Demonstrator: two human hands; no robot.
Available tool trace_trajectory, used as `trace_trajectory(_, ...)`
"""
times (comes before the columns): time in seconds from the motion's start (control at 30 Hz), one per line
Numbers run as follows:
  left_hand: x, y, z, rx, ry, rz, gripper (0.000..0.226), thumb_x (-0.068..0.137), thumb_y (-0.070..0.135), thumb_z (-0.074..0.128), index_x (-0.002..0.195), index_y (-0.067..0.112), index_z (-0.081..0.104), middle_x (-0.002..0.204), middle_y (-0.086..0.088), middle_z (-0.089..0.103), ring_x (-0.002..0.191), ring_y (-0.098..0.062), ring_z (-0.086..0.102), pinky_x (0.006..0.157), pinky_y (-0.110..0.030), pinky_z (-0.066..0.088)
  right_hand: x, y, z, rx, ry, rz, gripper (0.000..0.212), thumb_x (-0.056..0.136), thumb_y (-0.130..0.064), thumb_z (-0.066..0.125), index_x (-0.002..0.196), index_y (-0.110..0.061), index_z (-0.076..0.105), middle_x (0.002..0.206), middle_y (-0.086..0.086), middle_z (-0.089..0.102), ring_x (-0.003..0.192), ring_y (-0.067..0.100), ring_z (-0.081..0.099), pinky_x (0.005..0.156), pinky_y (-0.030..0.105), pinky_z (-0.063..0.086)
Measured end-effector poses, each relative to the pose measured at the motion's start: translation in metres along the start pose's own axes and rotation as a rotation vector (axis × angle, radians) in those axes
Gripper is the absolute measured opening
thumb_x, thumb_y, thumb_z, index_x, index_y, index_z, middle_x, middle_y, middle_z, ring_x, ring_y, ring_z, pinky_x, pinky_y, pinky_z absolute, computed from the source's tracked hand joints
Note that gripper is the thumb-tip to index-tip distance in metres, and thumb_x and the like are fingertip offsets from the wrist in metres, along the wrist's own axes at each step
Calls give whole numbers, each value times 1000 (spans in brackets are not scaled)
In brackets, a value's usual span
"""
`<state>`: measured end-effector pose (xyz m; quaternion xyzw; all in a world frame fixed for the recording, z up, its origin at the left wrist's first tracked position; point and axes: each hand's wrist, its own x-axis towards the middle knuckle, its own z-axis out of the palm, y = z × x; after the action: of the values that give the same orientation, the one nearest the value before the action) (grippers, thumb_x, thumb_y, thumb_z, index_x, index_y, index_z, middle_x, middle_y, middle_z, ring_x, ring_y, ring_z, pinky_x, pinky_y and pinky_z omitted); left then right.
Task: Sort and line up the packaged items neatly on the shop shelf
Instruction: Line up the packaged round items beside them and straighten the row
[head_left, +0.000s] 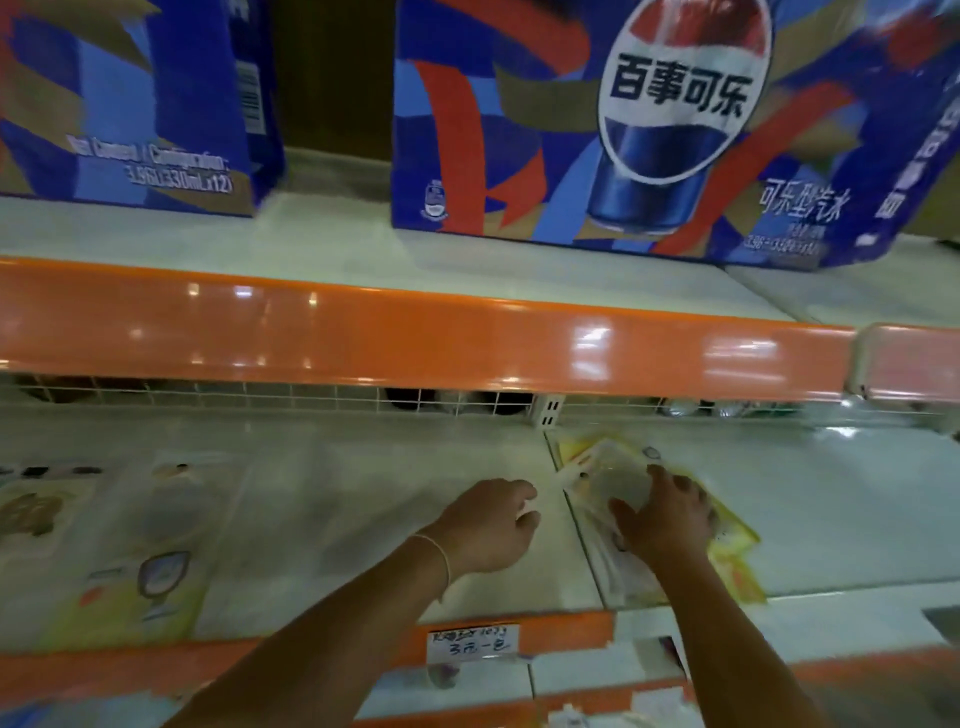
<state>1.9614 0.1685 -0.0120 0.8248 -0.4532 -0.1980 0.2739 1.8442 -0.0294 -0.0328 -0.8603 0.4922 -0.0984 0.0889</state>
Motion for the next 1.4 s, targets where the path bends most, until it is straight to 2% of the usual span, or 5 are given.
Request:
trace_trajectory(0.4, 12, 5, 26, 175, -72, -17, 45, 99, 36, 41, 140, 16, 43, 135, -9, 50, 123, -25, 48, 102, -39, 41, 12, 8, -9, -159, -79, -33, 101, 59, -73, 63, 143, -30, 27, 128, 9, 53, 120, 33, 47, 102, 46, 32)
trace_trajectory(0.73, -4, -10, 14, -236, 47, -189, 48, 99, 43, 44, 135, 11, 50, 125, -7, 60, 105, -18, 59, 92, -32, 48, -9, -34, -39, 604, -257, -74, 29, 89, -29, 63, 73, -6, 59, 65, 12, 59, 55, 28, 58, 52, 25, 39)
trace_trajectory(0.97, -49, -52, -41, -1196, 274, -450, 38, 102, 35, 44, 111, 5, 66, 102, -20, 71, 90, -35, 69, 74, -42, 58, -63, -118, -16, 1152, -630, 23, 33, 87, -35, 68, 105, -7, 68, 103, 17, 70, 92, 35, 66, 84, 51, 53)
trace_trajectory(1.2, -124, -111, -94, -1003, 587, -535, 37, 97, 35, 51, 82, 4, 65, 66, -10, 53, 58, -18, 51, 52, -25, 40, -131, -203, 11, 1098, -748, -174, 47, 88, -36, 67, 105, 7, 60, 115, 39, 49, 100, 50, 60, 87, 62, 50)
trace_trajectory(1.4, -170, -162, -119, -829, 690, -575, 37, 96, 26, 52, 63, 9, 49, 56, -2, 42, 46, -8, 38, 38, -12, 28, -178, -259, 34, 1009, -841, -216, 11, 87, -23, 68, 94, -18, 75, 93, 11, 75, 95, 38, 68, 90, 63, 48)
